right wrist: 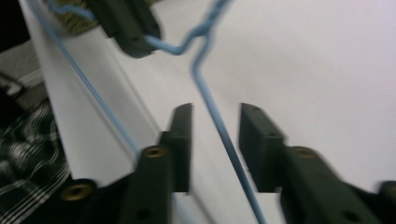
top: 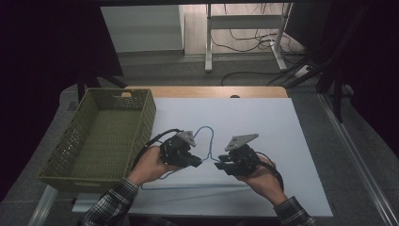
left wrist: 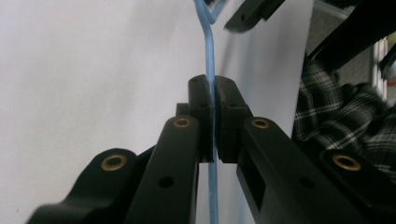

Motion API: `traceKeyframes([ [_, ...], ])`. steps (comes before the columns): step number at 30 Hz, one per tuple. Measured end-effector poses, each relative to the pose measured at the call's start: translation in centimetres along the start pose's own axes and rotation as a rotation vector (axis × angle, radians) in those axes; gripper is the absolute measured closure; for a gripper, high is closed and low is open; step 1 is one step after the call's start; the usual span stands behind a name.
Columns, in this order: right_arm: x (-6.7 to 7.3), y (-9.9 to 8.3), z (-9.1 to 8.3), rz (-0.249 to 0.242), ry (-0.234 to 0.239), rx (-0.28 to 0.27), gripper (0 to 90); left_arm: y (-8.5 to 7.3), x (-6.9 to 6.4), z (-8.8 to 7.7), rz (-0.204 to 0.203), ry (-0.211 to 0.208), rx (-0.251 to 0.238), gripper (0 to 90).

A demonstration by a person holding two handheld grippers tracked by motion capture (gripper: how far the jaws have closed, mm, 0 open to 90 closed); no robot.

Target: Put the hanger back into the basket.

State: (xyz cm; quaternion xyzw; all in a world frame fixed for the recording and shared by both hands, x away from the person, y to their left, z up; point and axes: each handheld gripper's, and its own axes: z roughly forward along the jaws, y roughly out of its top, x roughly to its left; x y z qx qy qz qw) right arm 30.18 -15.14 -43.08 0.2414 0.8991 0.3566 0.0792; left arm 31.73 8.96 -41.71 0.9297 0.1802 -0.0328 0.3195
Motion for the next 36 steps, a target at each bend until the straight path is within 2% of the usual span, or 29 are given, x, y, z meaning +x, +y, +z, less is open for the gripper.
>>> traceKeyframes([
  [3, -0.5, 0.2, -1.7, 0.023, -0.026, -0.043, 58.5, -0.1, 0.4, -1.0, -0.029, 0.013, -0.041, 87.7],
  [4, -0.7, 0.2, -2.3, 0.030, -0.034, -0.060, 55.5, -0.1, 0.6, -1.3, -0.049, 0.004, -0.052, 87.7],
  [6, -0.9, 0.2, -3.5, 0.039, -0.045, -0.092, 52.6, -0.2, 0.6, -1.6, -0.054, 0.012, -0.071, 87.8],
  [8, -1.1, 0.1, -4.7, 0.051, -0.054, -0.120, 49.2, -0.4, 0.8, -2.2, -0.085, 0.017, -0.097, 87.8],
  [9, -1.3, 0.0, -5.2, 0.058, -0.060, -0.134, 46.7, -0.4, 0.8, -2.4, -0.088, 0.021, -0.109, 87.8],
  [10, -1.3, 0.0, -5.2, 0.058, -0.060, -0.134, 46.7, -0.4, 0.8, -2.4, -0.088, 0.021, -0.109, 87.8],
  [14, -1.7, -0.9, -7.1, 0.100, -0.064, -0.174, 36.9, -0.5, 1.0, -3.6, -0.125, 0.044, -0.160, 87.8],
  [15, -1.8, -1.1, -7.4, 0.107, -0.067, -0.178, 34.3, -0.5, 1.0, -3.6, -0.125, 0.044, -0.160, 87.8],
  [16, -1.8, -1.4, -7.5, 0.113, -0.064, -0.181, 32.3, -0.5, 1.0, -4.3, -0.132, 0.055, -0.177, 87.8],
  [18, -2.0, -1.9, -7.8, 0.120, -0.069, -0.184, 29.3, -0.4, 1.1, -4.8, -0.139, 0.056, -0.182, 87.8],
  [20, -2.1, -2.4, -8.0, 0.138, -0.071, -0.188, 27.8, -0.3, 1.2, -5.6, -0.136, 0.077, -0.187, 87.8],
  [21, -2.1, -2.5, -8.0, 0.145, -0.068, -0.190, 27.3, -0.3, 1.2, -6.3, -0.143, 0.100, -0.199, 87.8],
  [23, -2.2, -3.0, -8.1, 0.158, -0.068, -0.196, 26.6, -0.3, 1.3, -6.8, -0.141, 0.112, -0.206, 87.8],
  [26, -2.3, -3.4, -8.3, 0.175, -0.068, -0.198, 25.4, -0.6, 1.8, -8.5, -0.170, 0.136, -0.240, 87.8],
  [27, -2.4, -3.5, -8.3, 0.178, -0.068, -0.201, 24.8, -0.6, 1.8, -8.5, -0.170, 0.136, -0.240, 87.8],
  [29, -2.5, -3.8, -8.4, 0.188, -0.067, -0.202, 24.0, -1.0, 2.4, -10.1, -0.196, 0.157, -0.271, 87.8],
  [30, -2.5, -3.9, -8.4, 0.195, -0.066, -0.201, 23.7, -1.0, 2.4, -10.1, -0.196, 0.157, -0.271, 87.8],
  [31, -2.6, -4.0, -8.4, 0.196, -0.066, -0.201, 23.5, -1.5, 2.8, -11.1, -0.215, 0.169, -0.288, 87.8],
  [32, -2.6, -4.0, -8.4, 0.196, -0.066, -0.201, 23.5, -1.5, 2.8, -11.1, -0.215, 0.169, -0.288, 87.8],
  [34, -2.7, -4.4, -8.4, 0.201, -0.067, -0.198, 22.6, -2.3, 3.5, -12.6, -0.245, 0.193, -0.308, 87.8],
  [36, -2.7, -4.5, -8.4, 0.205, -0.066, -0.197, 22.3, -2.6, 3.7, -13.1, -0.254, 0.208, -0.310, 87.8],
])
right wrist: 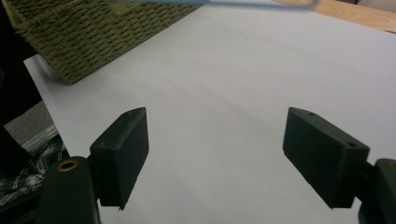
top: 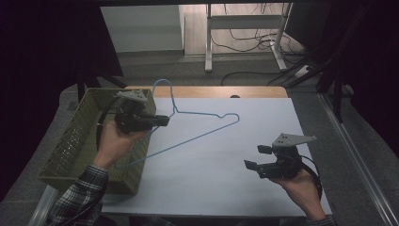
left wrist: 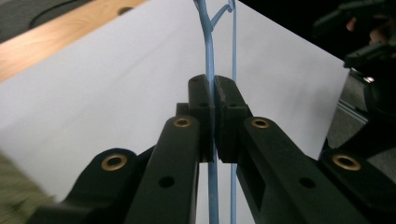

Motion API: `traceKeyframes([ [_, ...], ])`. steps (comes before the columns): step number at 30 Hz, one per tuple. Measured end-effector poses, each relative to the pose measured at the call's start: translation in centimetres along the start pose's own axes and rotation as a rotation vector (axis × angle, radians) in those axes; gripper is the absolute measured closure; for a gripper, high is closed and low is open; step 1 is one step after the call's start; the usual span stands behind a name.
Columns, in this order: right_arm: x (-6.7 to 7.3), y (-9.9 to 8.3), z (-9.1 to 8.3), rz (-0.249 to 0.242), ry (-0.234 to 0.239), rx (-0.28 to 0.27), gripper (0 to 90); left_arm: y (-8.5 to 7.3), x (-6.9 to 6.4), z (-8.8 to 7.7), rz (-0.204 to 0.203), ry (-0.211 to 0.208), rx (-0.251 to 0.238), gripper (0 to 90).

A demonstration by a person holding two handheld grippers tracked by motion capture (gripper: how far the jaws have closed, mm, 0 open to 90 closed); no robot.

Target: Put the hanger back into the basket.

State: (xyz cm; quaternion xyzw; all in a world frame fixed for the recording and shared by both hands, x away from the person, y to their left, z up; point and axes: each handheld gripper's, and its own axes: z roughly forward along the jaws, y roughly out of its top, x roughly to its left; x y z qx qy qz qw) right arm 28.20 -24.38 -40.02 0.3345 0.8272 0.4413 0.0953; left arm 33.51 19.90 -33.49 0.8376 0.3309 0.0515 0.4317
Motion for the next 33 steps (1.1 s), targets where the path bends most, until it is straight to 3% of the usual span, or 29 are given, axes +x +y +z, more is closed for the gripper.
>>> traceKeyframes([
  [4, -0.3, -0.5, -0.1, 0.020, -0.004, -0.007, 20.2, -0.7, 1.5, -2.1, -0.030, 0.071, -0.019, 87.8],
  [11, -0.7, -1.2, -0.2, 0.034, -0.013, -0.015, 14.6, -1.8, 3.1, -4.3, -0.064, 0.147, -0.044, 87.9],
  [18, -1.3, -2.4, -0.5, 0.055, -0.031, -0.011, 10.4, -4.0, 5.3, -7.6, -0.122, 0.250, -0.076, 87.9],
  [25, -1.7, -3.3, -0.5, 0.062, -0.040, 0.006, 9.0, -5.9, 7.0, -10.0, -0.160, 0.311, -0.095, 87.8],
  [33, -2.0, -3.9, 0.1, 0.067, -0.054, 0.038, 8.8, -9.2, 9.4, -12.1, -0.239, 0.386, -0.133, 87.8],
])
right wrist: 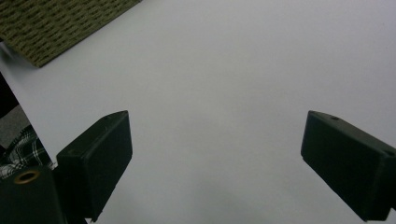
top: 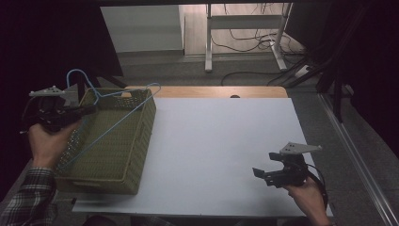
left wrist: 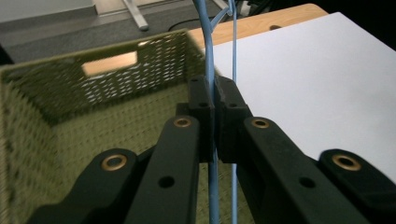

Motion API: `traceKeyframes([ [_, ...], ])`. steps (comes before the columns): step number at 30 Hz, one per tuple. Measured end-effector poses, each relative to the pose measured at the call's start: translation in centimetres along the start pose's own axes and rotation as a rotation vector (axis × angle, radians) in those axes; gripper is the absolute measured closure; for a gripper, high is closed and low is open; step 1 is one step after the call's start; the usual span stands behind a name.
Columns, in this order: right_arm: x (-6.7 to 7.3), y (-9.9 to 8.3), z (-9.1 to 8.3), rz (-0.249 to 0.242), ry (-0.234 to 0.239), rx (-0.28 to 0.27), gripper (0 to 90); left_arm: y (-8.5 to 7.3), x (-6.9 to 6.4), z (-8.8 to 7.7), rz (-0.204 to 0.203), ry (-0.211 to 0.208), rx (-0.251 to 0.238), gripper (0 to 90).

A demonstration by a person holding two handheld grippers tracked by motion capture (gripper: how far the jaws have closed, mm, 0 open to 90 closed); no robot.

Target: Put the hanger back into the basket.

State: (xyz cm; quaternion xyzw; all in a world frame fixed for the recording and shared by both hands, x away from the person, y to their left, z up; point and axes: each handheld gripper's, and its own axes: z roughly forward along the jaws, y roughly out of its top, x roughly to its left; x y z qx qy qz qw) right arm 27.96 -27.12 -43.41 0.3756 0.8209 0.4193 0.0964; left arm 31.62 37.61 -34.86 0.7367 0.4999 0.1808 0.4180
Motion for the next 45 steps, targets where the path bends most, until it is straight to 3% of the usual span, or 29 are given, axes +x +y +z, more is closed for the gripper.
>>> traceKeyframes([
  [10, -0.1, -0.3, 0.5, 0.000, -0.005, 0.031, 8.8, -1.9, 2.8, 0.2, -0.041, 0.055, -0.001, 87.8],
  [18, -0.2, -0.6, 0.9, -0.011, -0.022, 0.052, 8.5, -3.8, 4.2, 1.8, -0.074, 0.062, 0.015, 87.8],
  [25, -0.2, -0.7, 1.3, -0.017, -0.022, 0.067, 8.4, -4.9, 4.6, 4.3, -0.090, 0.075, 0.060, 87.8],
  [34, -0.2, -0.9, 1.5, -0.021, -0.020, 0.077, 8.4, -5.9, 4.8, 7.0, -0.096, 0.096, 0.156, 87.7],
  [40, -0.2, -0.9, 1.6, -0.025, -0.017, 0.081, 8.4, -6.0, 5.1, 7.7, -0.083, 0.145, 0.230, 86.7],
  [41, -0.2, -1.0, 1.6, -0.025, -0.018, 0.080, 8.4, -6.2, 5.2, 8.0, -0.071, 0.167, 0.267, 86.1],
  [42, -0.2, -1.0, 1.6, -0.028, -0.018, 0.081, 8.4, -6.2, 5.1, 8.0, -0.064, 0.174, 0.261, 83.9],
  [45, -0.2, -1.0, 1.6, -0.024, -0.018, 0.078, 8.2, -6.1, 5.0, 7.7, -0.078, 0.163, 0.224, 62.9],
])
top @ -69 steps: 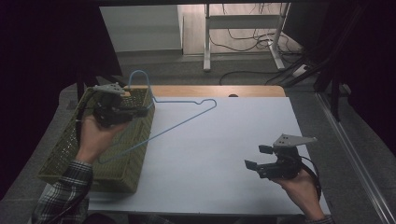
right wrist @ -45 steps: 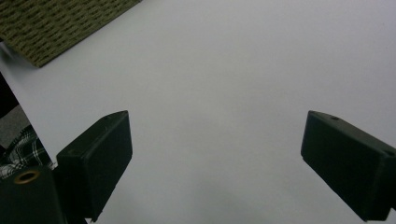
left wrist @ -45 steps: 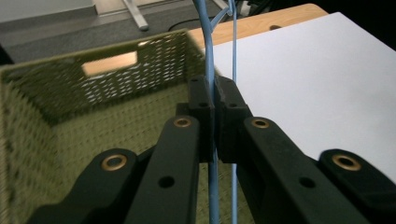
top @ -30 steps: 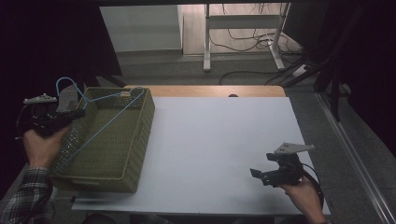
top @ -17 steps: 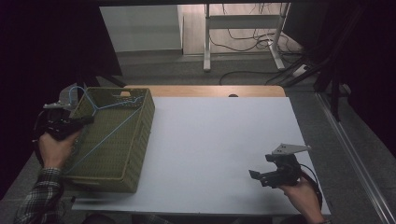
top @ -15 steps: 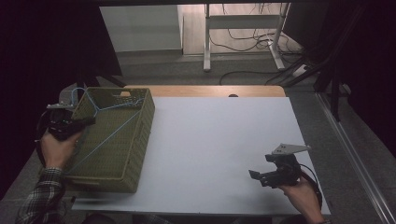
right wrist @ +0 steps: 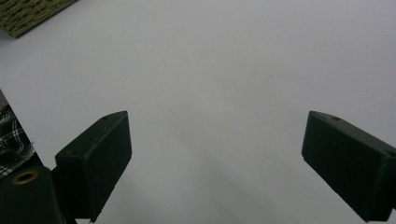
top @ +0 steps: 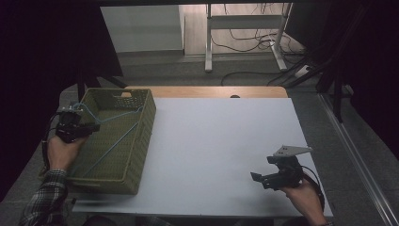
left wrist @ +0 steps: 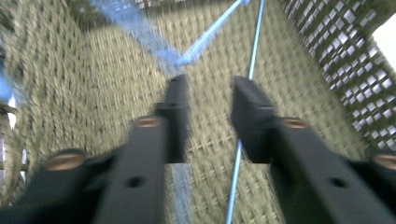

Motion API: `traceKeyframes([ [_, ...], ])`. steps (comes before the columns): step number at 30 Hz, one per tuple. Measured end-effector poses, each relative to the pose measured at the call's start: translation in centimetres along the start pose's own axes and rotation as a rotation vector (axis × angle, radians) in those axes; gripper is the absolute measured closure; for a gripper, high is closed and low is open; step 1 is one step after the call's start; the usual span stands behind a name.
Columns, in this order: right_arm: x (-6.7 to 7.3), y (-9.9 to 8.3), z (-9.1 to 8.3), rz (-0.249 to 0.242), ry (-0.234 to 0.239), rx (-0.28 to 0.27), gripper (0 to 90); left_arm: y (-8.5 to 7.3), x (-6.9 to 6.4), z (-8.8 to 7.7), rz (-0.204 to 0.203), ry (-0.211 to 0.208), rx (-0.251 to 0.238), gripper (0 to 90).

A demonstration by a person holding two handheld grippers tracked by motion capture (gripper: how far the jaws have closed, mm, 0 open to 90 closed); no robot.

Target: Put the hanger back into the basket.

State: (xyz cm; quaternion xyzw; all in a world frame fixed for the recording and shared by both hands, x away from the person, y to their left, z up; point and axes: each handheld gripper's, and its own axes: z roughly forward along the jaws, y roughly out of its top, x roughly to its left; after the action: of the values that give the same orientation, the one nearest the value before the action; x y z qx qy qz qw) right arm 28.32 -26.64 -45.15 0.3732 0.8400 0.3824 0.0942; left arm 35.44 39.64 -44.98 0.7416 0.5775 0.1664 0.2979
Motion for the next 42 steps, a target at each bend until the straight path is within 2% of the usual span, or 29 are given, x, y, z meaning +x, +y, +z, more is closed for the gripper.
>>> traceKeyframes([
  [1, 0.0, 0.0, 0.0, -0.001, -0.002, -0.002, 8.2, 0.1, -0.1, -0.3, -0.004, 0.001, -0.018, 57.8],
  [2, 0.0, 0.0, 0.0, -0.001, -0.002, -0.002, 8.2, 0.2, -0.3, -0.6, -0.002, -0.001, -0.037, 57.8],
  [3, 0.0, 0.0, -0.1, -0.002, -0.004, -0.001, 8.2, 0.3, -0.5, -1.1, 0.005, -0.016, -0.059, 52.5],
  [4, 0.0, 0.0, -0.1, -0.007, -0.008, -0.003, 7.9, 0.6, -0.9, -1.8, 0.014, -0.032, -0.085, 44.6],
  [5, 0.1, 0.0, -0.2, -0.004, -0.009, -0.006, 7.6, 0.7, -1.2, -2.2, 0.015, -0.049, -0.103, 40.7],
  [9, 0.0, 0.1, -0.4, 0.001, -0.010, -0.023, 6.5, 1.1, -2.5, -3.4, 0.027, -0.140, -0.148, 29.3],
  [10, 0.1, 0.1, -0.5, 0.000, -0.012, -0.026, 6.1, 1.1, -2.8, -3.5, 0.036, -0.160, -0.155, 27.1],
  [11, 0.0, 0.0, -0.5, 0.000, -0.009, -0.030, 5.8, 1.1, -2.8, -3.5, 0.036, -0.160, -0.155, 25.8],
  [14, 0.0, 0.0, -0.7, 0.001, -0.010, -0.033, 5.3, 1.1, -3.9, -4.0, 0.047, -0.213, -0.173, 22.2],
  [15, 0.0, -0.1, -0.7, 0.000, -0.009, -0.034, 5.2, 0.9, -4.6, -4.2, 0.048, -0.259, -0.185, 21.3],
  [16, 0.0, -0.1, -0.8, 0.001, -0.008, -0.035, 5.1, 0.9, -4.6, -4.2, 0.048, -0.259, -0.185, 20.0],
  [21, -0.1, -0.3, -0.8, 0.000, -0.010, -0.039, 4.5, -0.1, -6.8, -4.1, 0.066, -0.340, -0.216, 17.0],
  [22, -0.1, -0.3, -0.9, 0.001, -0.009, -0.043, 4.2, -0.4, -7.6, -4.2, 0.075, -0.356, -0.234, 15.9],
  [23, -0.1, -0.3, -0.9, 0.001, -0.009, -0.043, 4.2, -0.4, -7.6, -4.2, 0.075, -0.356, -0.234, 15.5],
  [27, -0.1, -0.4, -1.0, -0.001, -0.010, -0.048, 3.5, -0.9, -9.0, -4.3, 0.080, -0.385, -0.246, 12.5],
  [29, -0.1, -0.5, -1.1, 0.000, -0.009, -0.053, 3.2, -1.1, -9.5, -4.3, 0.078, -0.378, -0.241, 11.3],
  [31, -0.2, -0.6, -1.2, -0.002, -0.012, -0.058, 2.8, -1.6, -10.3, -4.4, 0.090, -0.402, -0.248, 9.1],
  [35, -0.2, -0.7, -1.3, 0.002, -0.014, -0.060, 2.7, -2.2, -11.2, -4.3, 0.102, -0.419, -0.263, 8.3],
  [38, -0.2, -0.9, -1.2, -0.002, -0.021, -0.056, 2.7, -3.1, -12.6, -3.8, 0.130, -0.418, -0.256, 7.2],
  [40, -0.2, -1.0, -1.1, -0.004, -0.020, -0.053, 2.7, -3.5, -13.5, -3.8, 0.161, -0.392, -0.242, 6.8],
  [42, -0.2, -1.0, -1.0, -0.008, -0.025, -0.048, 2.7, -3.7, -14.2, -4.0, 0.191, -0.384, -0.238, 6.1],
])
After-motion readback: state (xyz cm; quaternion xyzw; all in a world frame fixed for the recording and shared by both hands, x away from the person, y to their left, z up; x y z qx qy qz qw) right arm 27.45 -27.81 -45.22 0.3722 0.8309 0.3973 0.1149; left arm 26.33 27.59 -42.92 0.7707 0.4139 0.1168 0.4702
